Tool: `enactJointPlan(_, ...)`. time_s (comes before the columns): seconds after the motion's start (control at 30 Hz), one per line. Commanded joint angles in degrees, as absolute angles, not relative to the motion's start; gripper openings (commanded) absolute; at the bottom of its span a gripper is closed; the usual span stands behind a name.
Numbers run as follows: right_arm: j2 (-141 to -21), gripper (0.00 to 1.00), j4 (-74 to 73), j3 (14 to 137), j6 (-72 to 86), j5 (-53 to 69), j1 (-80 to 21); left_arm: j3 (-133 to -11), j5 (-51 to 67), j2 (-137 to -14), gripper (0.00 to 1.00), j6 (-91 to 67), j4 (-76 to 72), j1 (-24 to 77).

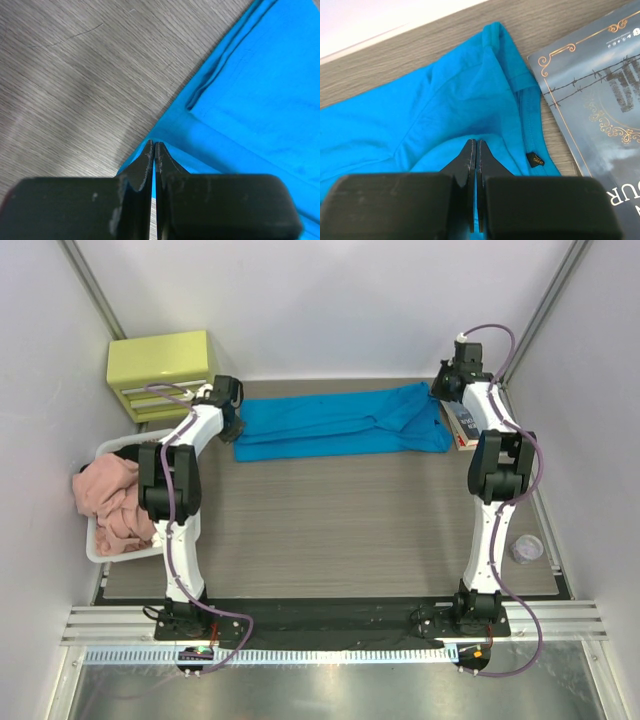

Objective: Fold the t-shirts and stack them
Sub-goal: Fold the other side of the tshirt into a rectangle

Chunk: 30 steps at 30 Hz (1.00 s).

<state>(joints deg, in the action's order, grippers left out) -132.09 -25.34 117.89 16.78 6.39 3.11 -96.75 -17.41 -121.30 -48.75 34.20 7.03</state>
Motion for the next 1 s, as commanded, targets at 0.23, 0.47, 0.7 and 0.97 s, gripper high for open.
enactJointPlan(0.23, -134.1, 0.01, -22.5, 124.8, 16.3, 6.8, 2.6, -100.4, -19.9, -122.3, 0.00, -47.5, 33.2, 6.5)
enactJointPlan(0.47, -135.3, 0.01, -21.1, 125.9, 16.0, 6.8, 1.5, -100.2, -20.1, -122.7, 0.00, -47.2, 32.9, 6.5)
enactJointPlan(0.7, -137.0, 0.01, -20.5, 126.9, 16.2, 7.3, 1.3, -99.9, -20.3, -123.2, 0.00, -47.4, 32.7, 6.5)
enactJointPlan(0.97, -139.1, 0.01, -19.9, 130.2, 16.3, 7.2, 1.1, -100.5, -20.6, -123.8, 0.00, -47.4, 32.5, 6.5)
